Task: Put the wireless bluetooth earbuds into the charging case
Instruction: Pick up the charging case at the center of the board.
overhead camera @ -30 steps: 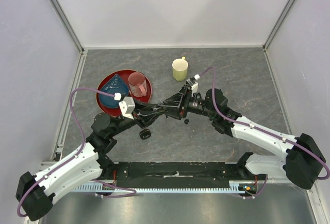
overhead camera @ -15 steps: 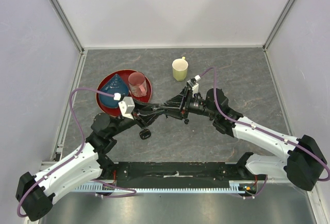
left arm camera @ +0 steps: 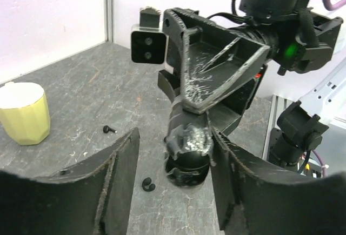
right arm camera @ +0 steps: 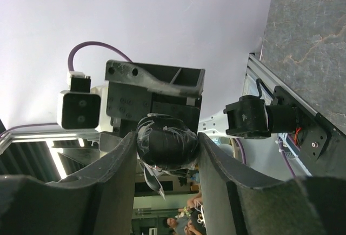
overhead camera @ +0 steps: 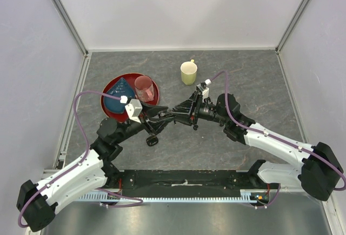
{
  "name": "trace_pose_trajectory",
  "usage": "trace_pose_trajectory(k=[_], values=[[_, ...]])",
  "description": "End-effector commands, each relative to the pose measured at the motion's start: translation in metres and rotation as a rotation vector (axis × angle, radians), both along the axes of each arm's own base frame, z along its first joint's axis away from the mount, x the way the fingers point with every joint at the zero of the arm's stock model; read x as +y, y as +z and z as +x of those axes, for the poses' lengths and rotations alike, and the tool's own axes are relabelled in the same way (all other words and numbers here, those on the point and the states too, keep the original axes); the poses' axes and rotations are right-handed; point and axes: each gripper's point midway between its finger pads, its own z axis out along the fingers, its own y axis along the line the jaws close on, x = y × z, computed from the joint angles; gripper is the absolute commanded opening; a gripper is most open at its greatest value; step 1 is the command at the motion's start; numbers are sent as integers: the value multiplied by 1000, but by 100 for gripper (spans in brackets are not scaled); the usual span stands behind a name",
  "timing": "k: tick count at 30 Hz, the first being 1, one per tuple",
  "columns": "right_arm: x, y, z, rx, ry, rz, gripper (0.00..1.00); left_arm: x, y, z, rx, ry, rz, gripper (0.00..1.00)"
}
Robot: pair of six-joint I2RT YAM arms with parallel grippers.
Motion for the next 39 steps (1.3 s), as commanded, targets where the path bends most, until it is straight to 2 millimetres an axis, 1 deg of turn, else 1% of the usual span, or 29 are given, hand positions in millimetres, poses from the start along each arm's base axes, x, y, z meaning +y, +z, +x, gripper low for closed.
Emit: trace_pose_trajectory(k=[1, 3, 5, 6, 7, 9, 15, 18, 21, 24, 26, 27, 29, 30, 31, 33, 37, 39], values=[[-10, 29, 2, -67, -40, 85, 0, 5, 11, 7, 37, 47, -39, 65], [-12, 27, 5, -66, -57, 82, 0, 7, 13, 7, 38, 59, -46, 68], [-14, 27, 7, -66, -73, 78, 0, 9, 13, 7, 36, 65, -51, 73], [-15, 25, 8, -63, -81, 75, 0, 9, 13, 7, 36, 68, -51, 85], [-16, 25, 9, -62, -91, 74, 0, 10, 13, 7, 40, 69, -50, 87], [-19, 19, 13, -52, -108, 61, 0, 11, 12, 7, 47, 73, -48, 88], [-27, 14, 18, -40, -144, 44, 0, 14, 13, 4, 31, 75, -60, 89], [-27, 16, 19, -43, -145, 49, 0, 12, 16, 2, 4, 57, -74, 89], [-27, 17, 19, -47, -147, 50, 0, 7, 18, -2, -23, 22, -83, 87], [-27, 17, 18, -45, -141, 51, 0, 0, 17, -1, -21, -6, -85, 84], [-27, 17, 18, -42, -139, 52, 0, -5, 19, 0, -24, -23, -95, 79], [-27, 16, 18, -39, -139, 50, 0, -6, 20, 1, -30, -25, -100, 75], [-27, 15, 17, -38, -138, 49, 0, -9, 23, 3, -37, -31, -109, 71], [-27, 15, 17, -38, -138, 49, 0, -10, 27, 4, -44, -32, -114, 65], [-27, 15, 17, -36, -136, 51, 0, -12, 27, 4, -44, -40, -111, 63], [-26, 14, 17, -36, -134, 50, 0, -15, 31, 6, -48, -44, -110, 60], [-26, 14, 17, -35, -131, 49, 0, -15, 36, 7, -57, -44, -125, 59], [-26, 13, 16, -35, -130, 49, 0, -14, 38, 7, -64, -41, -131, 56]])
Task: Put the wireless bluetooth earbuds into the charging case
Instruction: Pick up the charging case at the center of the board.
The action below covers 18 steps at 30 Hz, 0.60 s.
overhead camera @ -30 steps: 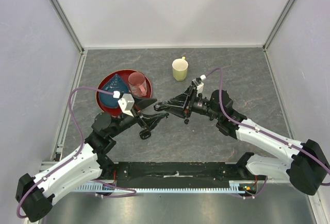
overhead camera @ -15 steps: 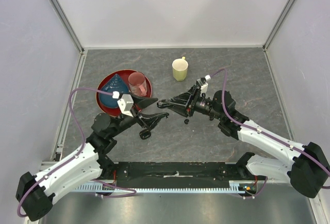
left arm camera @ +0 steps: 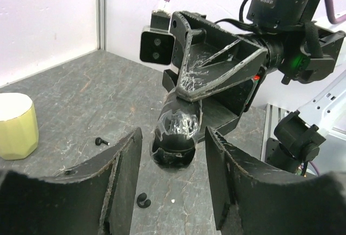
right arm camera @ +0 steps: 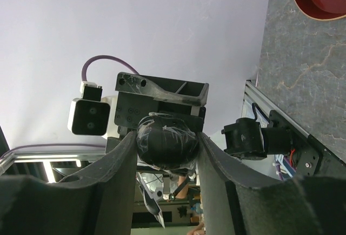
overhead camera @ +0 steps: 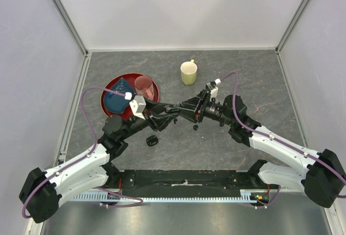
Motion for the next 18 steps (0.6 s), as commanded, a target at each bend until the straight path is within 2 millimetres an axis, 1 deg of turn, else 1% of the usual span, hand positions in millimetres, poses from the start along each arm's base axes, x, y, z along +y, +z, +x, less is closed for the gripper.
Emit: trace_pose_trajectory(k=[1, 8, 9, 11, 12, 13, 14, 15, 16, 17, 18], values=[[-3, 11, -3, -16, 3, 32, 0, 1, 42, -7, -87, -23, -94, 54], [-2, 10, -4, -14, 9, 34, 0, 2, 41, -7, -84, -23, -94, 42], [-2, 10, -4, -14, 7, 34, 0, 1, 41, -7, -83, -25, -92, 36], [-3, 12, -4, -16, 9, 37, 0, 0, 39, -7, -79, -29, -87, 31], [-2, 11, -4, -15, 10, 36, 0, -1, 38, -7, -79, -34, -86, 23], [-2, 10, -4, -12, 12, 34, 0, -2, 38, -7, -80, -38, -85, 17], [-3, 9, -5, -10, 12, 32, 0, -2, 40, -7, -85, -40, -87, 8], [-2, 9, -6, -10, 16, 32, 2, -3, 39, -7, -86, -43, -83, 4], [-3, 8, -6, -13, 18, 32, 4, -4, 38, -7, -85, -46, -77, 2], [-3, 9, -6, -15, 17, 36, 6, -4, 38, -7, -85, -47, -75, 2], [-4, 12, -7, -20, 18, 43, 13, -4, 38, -7, -86, -47, -74, 2]])
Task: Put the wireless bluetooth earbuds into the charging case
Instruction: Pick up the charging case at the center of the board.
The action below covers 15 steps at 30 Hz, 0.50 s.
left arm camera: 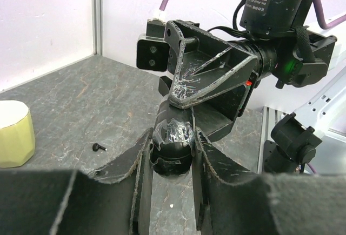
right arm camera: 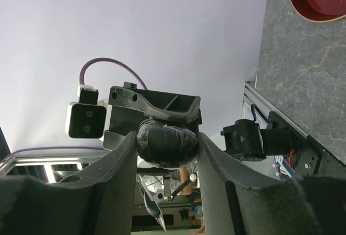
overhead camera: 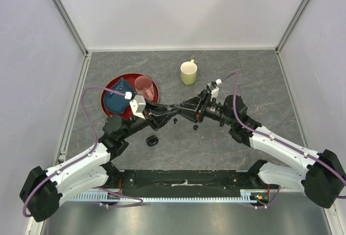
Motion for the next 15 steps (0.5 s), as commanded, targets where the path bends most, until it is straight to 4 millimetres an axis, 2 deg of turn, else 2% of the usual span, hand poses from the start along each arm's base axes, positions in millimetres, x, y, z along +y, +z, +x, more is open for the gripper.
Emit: trace_pose_trajectory(k=[1, 2, 5, 11, 15], values=[[-3, 13, -7, -25, 17, 44, 22, -1, 30, -4, -65, -25, -52, 2], [-4, 14, -8, -26, 17, 47, 38, -1, 29, -5, -66, -24, -49, 2], [-5, 15, -8, -25, 16, 52, 53, 1, 29, -4, -75, -10, -49, 2], [-6, 20, -9, -18, 21, 67, 61, 5, 28, -3, -84, 15, -38, 2], [-7, 23, -9, -15, 23, 78, 59, 6, 30, -3, -90, 18, -42, 2]])
